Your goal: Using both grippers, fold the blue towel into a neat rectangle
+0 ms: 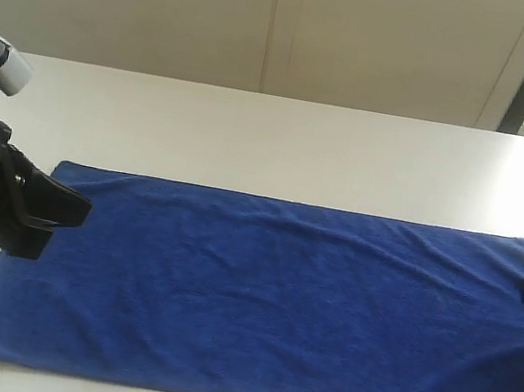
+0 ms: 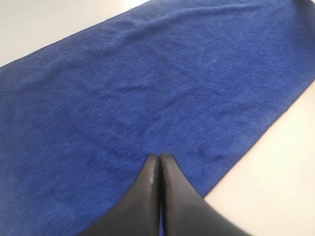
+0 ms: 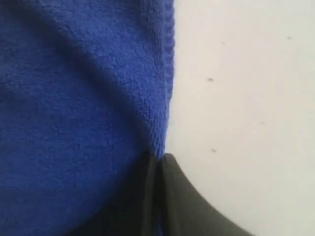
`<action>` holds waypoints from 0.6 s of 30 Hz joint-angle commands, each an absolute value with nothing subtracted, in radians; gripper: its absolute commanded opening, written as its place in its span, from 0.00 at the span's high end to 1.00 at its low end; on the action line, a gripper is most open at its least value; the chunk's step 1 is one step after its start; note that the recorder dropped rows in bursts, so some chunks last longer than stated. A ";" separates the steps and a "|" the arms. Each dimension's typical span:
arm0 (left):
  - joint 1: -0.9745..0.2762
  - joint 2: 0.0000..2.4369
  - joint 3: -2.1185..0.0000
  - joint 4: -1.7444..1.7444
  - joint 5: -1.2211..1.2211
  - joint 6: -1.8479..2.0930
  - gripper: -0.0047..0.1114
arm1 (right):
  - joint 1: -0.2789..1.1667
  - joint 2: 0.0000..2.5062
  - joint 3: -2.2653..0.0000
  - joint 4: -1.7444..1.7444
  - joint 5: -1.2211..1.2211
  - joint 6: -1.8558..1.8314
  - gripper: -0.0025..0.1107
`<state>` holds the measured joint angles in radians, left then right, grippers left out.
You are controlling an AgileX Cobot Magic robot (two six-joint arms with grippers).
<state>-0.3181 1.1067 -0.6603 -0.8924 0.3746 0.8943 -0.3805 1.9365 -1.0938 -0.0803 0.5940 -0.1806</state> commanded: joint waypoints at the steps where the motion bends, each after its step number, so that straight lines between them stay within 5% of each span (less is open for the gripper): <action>1: -0.323 1.105 -0.664 -0.911 0.382 0.896 0.96 | -0.414 1.951 -1.137 -0.227 0.684 -0.097 0.98; 10: -0.323 1.105 -0.665 -0.934 0.382 0.893 0.96 | -0.319 1.879 -1.153 -0.010 0.684 -0.214 0.98; 18: -0.323 1.105 -0.665 -1.007 0.382 0.893 0.96 | -0.078 1.838 -1.156 0.030 0.684 -0.221 0.98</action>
<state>-0.3181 1.1067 -0.6603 -0.9694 0.3730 0.8943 -0.1467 1.8570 -1.1476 0.0054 0.6891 -0.2170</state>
